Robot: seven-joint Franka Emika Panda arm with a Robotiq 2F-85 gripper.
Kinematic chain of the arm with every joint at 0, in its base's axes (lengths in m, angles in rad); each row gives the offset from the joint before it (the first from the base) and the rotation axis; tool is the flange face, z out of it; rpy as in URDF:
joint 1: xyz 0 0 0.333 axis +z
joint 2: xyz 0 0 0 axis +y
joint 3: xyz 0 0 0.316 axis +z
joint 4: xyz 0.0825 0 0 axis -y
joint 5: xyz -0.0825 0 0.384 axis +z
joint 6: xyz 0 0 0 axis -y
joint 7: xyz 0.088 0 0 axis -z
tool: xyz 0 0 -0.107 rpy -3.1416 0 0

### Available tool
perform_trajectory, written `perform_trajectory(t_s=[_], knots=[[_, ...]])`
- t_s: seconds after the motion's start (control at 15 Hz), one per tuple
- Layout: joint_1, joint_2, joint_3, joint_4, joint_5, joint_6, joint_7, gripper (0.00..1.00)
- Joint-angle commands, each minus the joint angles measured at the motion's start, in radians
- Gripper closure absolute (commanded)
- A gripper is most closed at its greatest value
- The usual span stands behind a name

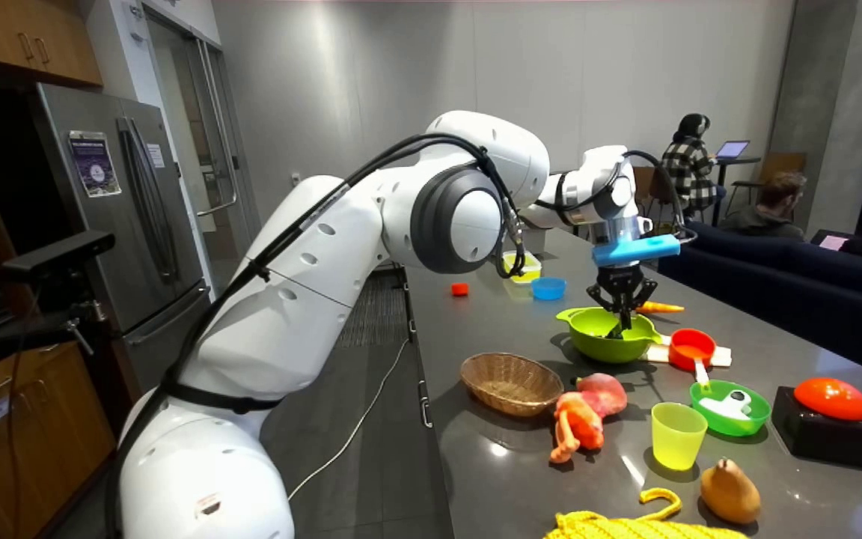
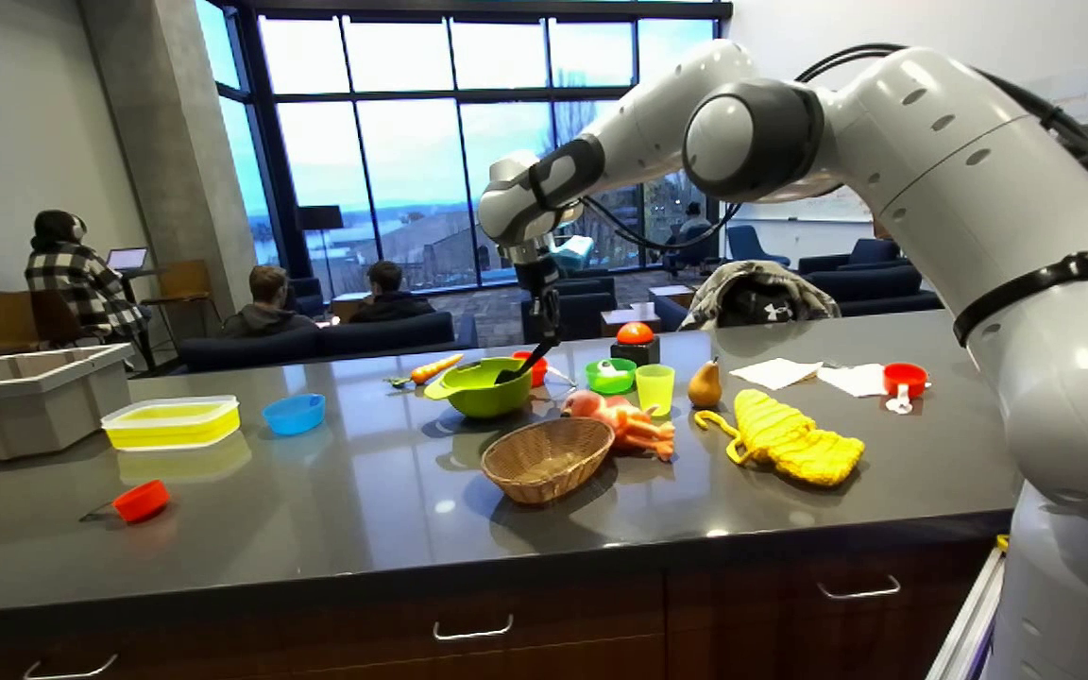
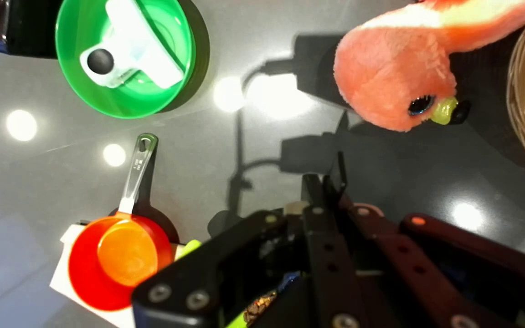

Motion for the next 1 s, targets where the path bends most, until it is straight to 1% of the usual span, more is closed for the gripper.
perform_trajectory(t_s=[0.0,0.4,0.93], knots=[[0.022,0.050,0.002,0.091,-0.015,-0.059,-0.037,0.99],[0.043,0.098,0.002,0.161,-0.013,-0.092,-0.065,0.99],[0.033,0.154,0.003,0.258,0.005,-0.090,-0.078,0.99]])
